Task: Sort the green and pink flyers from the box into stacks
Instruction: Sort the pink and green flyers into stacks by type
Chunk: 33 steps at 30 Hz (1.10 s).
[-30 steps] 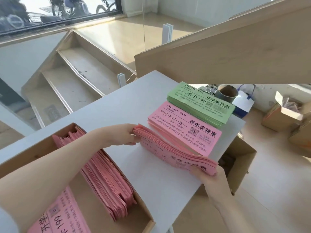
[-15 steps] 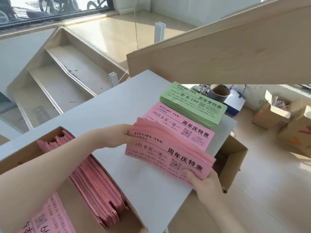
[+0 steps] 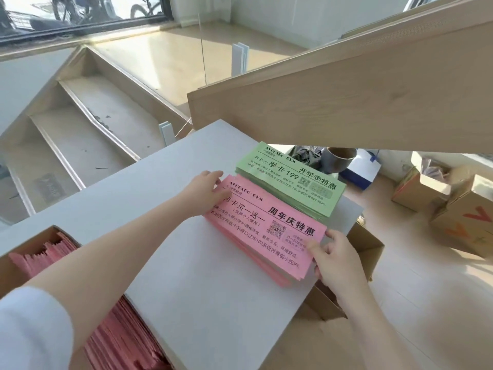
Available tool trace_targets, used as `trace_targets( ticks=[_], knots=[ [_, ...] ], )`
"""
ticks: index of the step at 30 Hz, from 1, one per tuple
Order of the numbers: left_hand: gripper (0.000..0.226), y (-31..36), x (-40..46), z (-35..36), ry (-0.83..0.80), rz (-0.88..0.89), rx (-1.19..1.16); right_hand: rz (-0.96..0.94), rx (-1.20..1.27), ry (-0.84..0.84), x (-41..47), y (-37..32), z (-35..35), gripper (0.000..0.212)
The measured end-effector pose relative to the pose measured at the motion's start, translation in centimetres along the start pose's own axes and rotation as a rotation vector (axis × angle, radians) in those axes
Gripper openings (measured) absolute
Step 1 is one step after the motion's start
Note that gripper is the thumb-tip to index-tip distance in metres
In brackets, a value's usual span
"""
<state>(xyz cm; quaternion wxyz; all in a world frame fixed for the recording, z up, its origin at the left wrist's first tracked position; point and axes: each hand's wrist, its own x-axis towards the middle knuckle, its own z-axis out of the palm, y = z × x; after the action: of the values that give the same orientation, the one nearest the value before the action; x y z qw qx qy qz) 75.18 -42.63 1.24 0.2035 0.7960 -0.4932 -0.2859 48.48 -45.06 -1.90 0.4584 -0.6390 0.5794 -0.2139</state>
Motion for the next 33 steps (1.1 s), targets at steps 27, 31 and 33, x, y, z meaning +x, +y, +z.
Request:
trace_targets(
  ticks=[27,31,33],
  knots=[
    [0.052,-2.1,-9.6,-4.2,0.22,0.377,0.216,-0.415,-0.091,0.344,-6.0,-3.3,2.1,0.036],
    [0.035,-5.4,-15.8,-6.0,0.348,0.436,0.174,-0.708,0.022,0.21,-11.6,-6.4,6.0,0.016],
    [0.032,-7.6,-18.7,-6.7,0.345,0.422,0.159,-0.802,-0.018,0.16,-14.5,-7.5,8.0,0.011]
  ],
)
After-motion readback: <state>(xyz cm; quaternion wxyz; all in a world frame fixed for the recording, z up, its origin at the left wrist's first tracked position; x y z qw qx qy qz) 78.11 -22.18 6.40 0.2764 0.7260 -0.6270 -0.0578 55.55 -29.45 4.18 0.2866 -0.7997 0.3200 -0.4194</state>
